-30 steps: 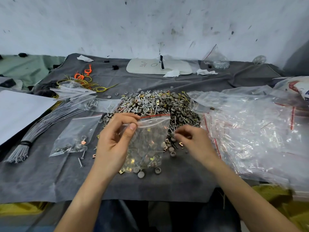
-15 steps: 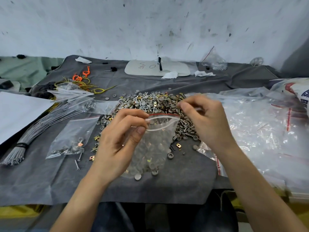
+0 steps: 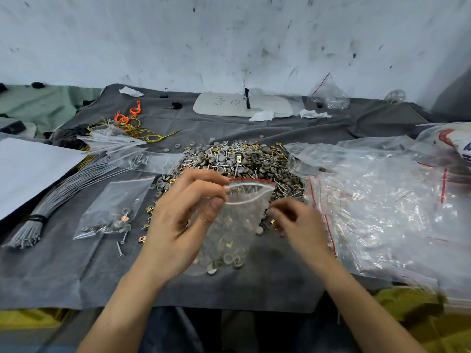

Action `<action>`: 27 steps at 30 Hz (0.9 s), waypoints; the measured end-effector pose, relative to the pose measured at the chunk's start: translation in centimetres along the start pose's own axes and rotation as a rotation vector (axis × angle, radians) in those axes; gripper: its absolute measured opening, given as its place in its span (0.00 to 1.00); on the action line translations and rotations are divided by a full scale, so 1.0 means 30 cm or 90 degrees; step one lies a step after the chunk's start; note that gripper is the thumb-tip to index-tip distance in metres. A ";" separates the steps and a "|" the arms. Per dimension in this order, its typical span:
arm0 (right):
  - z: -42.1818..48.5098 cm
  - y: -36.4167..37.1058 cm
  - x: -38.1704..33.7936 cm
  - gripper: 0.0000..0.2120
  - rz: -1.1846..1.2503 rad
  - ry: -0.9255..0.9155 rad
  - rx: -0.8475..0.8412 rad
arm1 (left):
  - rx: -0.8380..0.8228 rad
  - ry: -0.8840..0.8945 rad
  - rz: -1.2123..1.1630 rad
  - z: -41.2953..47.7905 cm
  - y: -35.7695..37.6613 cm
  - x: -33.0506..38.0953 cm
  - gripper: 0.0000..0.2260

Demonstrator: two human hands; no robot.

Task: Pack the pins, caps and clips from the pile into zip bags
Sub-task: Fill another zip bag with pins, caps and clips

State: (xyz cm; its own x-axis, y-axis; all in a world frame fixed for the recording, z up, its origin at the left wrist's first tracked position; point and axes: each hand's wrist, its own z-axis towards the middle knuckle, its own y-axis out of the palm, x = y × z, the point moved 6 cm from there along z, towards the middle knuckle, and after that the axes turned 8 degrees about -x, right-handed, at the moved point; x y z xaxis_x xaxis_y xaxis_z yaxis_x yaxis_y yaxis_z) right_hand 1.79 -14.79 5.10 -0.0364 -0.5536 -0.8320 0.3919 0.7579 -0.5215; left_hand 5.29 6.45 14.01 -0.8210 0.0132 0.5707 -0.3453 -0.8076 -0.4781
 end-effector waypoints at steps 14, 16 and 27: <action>-0.039 -0.237 -0.405 0.03 0.109 -0.317 0.115 | -0.020 0.054 -0.014 0.015 0.024 0.045 0.09; -0.005 -0.233 -0.294 0.06 0.143 -0.233 0.182 | -0.012 0.054 -0.010 0.009 0.016 0.041 0.09; 0.022 0.140 0.112 0.08 -0.423 -0.085 -0.139 | 0.026 0.003 -0.015 -0.016 -0.022 0.002 0.06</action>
State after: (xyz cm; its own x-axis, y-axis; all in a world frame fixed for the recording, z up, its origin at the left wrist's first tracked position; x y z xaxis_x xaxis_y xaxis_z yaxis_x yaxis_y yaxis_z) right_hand 3.92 -13.69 0.25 -0.0851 -0.9495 -0.3019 0.1331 0.2895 -0.9479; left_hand 5.24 7.27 14.06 -0.8154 0.0355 0.5778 -0.3456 -0.8306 -0.4367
